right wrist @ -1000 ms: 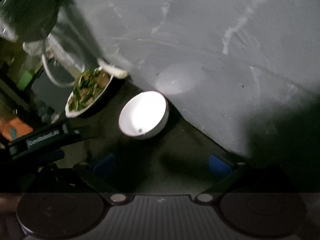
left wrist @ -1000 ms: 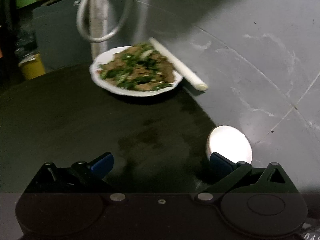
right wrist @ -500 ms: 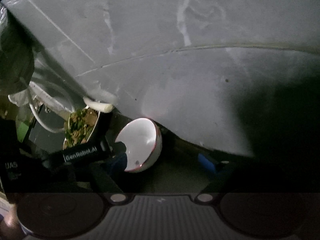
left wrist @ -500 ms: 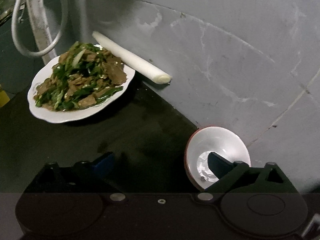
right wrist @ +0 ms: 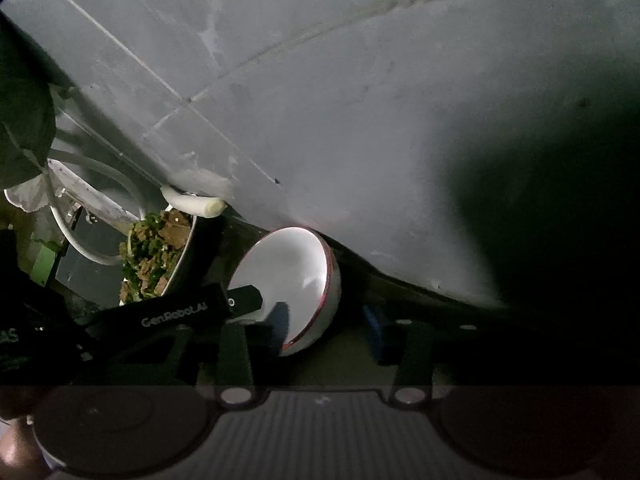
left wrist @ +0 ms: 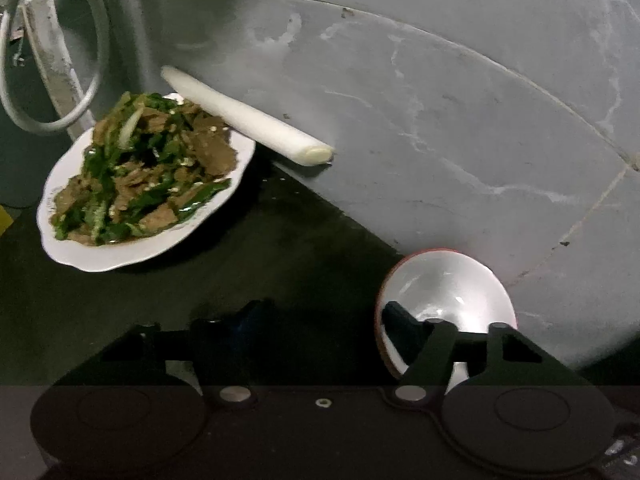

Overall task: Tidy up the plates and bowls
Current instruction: 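Close both grippers on the rim of the remaining white bowl, then lift the white bowl with both grippers and carry it over the nested bowls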

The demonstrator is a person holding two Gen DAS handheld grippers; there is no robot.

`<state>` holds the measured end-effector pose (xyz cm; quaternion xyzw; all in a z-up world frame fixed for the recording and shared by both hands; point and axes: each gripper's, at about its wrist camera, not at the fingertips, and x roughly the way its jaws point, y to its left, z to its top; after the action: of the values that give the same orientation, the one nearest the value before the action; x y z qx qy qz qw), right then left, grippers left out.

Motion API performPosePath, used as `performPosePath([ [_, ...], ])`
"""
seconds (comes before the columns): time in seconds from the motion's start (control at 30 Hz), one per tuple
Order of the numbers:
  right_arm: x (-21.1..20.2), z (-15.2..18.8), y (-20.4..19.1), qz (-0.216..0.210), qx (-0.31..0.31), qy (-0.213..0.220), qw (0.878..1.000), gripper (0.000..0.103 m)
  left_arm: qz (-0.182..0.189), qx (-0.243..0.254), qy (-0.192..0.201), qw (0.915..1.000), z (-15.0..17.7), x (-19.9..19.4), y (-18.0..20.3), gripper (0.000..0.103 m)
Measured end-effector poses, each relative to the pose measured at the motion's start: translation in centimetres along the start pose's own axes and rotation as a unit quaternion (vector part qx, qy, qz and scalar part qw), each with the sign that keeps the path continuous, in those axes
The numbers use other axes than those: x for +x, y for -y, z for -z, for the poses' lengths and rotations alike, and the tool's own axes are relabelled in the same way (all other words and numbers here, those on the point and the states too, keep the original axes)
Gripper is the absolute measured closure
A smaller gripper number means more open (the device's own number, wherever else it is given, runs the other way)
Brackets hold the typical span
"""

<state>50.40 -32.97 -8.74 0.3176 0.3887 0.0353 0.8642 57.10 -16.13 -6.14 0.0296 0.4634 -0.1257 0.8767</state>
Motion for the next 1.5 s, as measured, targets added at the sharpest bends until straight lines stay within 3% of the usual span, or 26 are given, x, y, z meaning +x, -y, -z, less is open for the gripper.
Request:
performPosePath([
  [0.33, 0.8, 0.1, -0.3, -0.016, -0.003, -0.002, 1.0, 0.075, 0.042, 0.033, 0.01, 0.9985, -0.1, 0.4, 0.4, 0.067],
  [0.47, 0.6, 0.0, -0.3, -0.015, -0.012, -0.004, 1.0, 0.076, 0.066, 0.03, 0.009, 0.9973, -0.1, 0.5, 0.7, 0.09],
  [1.0, -0.5, 0.2, -0.7, -0.024, -0.046, -0.017, 0.999, 0.082, 0.06, 0.021, 0.005, 0.998, 0.7, -1.4, 0.7, 0.097],
  [1.5, -8.2, 1.4, -3.7, -0.074, -0.085, 0.044, 0.993, 0.083, 0.052, 0.034, 0.097, 0.9933, 2.4, -11.6, 1.3, 0.098],
])
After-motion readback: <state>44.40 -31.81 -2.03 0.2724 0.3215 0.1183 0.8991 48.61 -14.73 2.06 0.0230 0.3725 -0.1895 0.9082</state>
